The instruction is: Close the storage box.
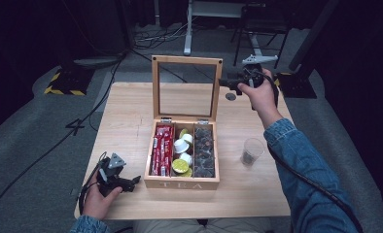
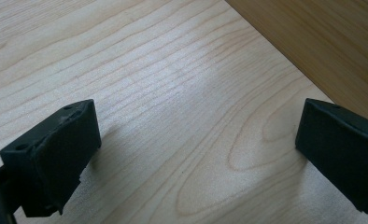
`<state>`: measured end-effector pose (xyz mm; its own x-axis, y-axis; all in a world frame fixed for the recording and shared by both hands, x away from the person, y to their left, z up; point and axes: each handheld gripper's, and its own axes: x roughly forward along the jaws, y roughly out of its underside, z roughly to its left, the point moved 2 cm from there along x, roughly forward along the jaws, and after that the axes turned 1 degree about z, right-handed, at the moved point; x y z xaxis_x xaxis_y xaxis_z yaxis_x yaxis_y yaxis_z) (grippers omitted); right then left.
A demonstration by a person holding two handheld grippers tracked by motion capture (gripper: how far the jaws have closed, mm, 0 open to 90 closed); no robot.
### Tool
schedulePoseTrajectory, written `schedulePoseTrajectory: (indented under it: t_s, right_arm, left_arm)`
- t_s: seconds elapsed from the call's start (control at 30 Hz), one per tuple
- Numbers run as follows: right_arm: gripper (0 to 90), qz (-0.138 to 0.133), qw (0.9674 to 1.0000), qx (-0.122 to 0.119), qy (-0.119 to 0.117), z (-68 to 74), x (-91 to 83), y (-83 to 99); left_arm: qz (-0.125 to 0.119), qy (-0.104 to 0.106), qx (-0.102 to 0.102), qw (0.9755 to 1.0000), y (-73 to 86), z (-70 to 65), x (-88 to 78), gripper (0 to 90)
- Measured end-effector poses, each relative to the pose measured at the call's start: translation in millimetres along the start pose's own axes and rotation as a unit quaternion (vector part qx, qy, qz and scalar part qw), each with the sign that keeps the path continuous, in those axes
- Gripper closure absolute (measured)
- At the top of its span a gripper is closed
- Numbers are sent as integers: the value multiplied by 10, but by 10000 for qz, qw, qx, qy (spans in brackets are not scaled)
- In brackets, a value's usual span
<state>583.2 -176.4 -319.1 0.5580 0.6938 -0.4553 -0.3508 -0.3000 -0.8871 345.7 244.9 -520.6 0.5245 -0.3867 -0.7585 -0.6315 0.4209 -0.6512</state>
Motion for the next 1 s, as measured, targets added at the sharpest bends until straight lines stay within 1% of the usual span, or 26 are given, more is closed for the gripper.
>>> schedulePoseTrajectory:
  t_s: [0.1,0.2,0.3,0.37,0.43,0.53,0.57,0.67,0.7,0.73,0.83,0.9,1.0]
  right_arm:
    - [447,45,10000,-20,4,-6,67,-78]
    - [448,126,9999,-53,81,-24,136,-153]
    - [453,123,9999,-10,39,-38,213,-190]
    - [471,99,10000,12,4,-40,265,-210]
    - [485,81,10000,-27,37,-37,290,-242]
    - [488,53,10000,-12,61,-35,303,-279]
    - [503,56,9999,3,89,-37,313,-289]
    - [543,63,10000,9,73,-34,324,-295]
    - [570,67,9999,-10,109,-32,323,-296]
    - [578,71,9999,-38,136,-31,316,-298]
    - [601,-6,9999,106,78,-32,292,-293]
    - [609,-31,9999,113,69,-22,269,-297]
    - [609,-5,10000,4,93,23,223,-312]
  left_arm:
    - [1,0,-2,10000,0,0,0,4]
    - [-3,-5,-4,10000,-1,-1,0,4]
    - [-2,-4,-3,10000,-1,0,0,4]
    - [-2,-5,-12,10000,0,-2,0,4]
    - [6,-8,-3,10000,0,-1,-1,4]
    - [6,-10,-1,10000,0,-1,-2,4]
    - [7,-11,5,10000,0,0,-2,4]
    - [8,-12,13,10000,-1,2,-2,4]
    - [9,-15,18,10000,-1,2,-2,4]
    - [9,-14,15,10000,-1,2,-2,4]
    - [6,-8,6,10000,-1,1,-1,4]
    - [4,-5,0,10000,-2,1,0,4]
    - [3,8,1,10000,-3,1,2,4]
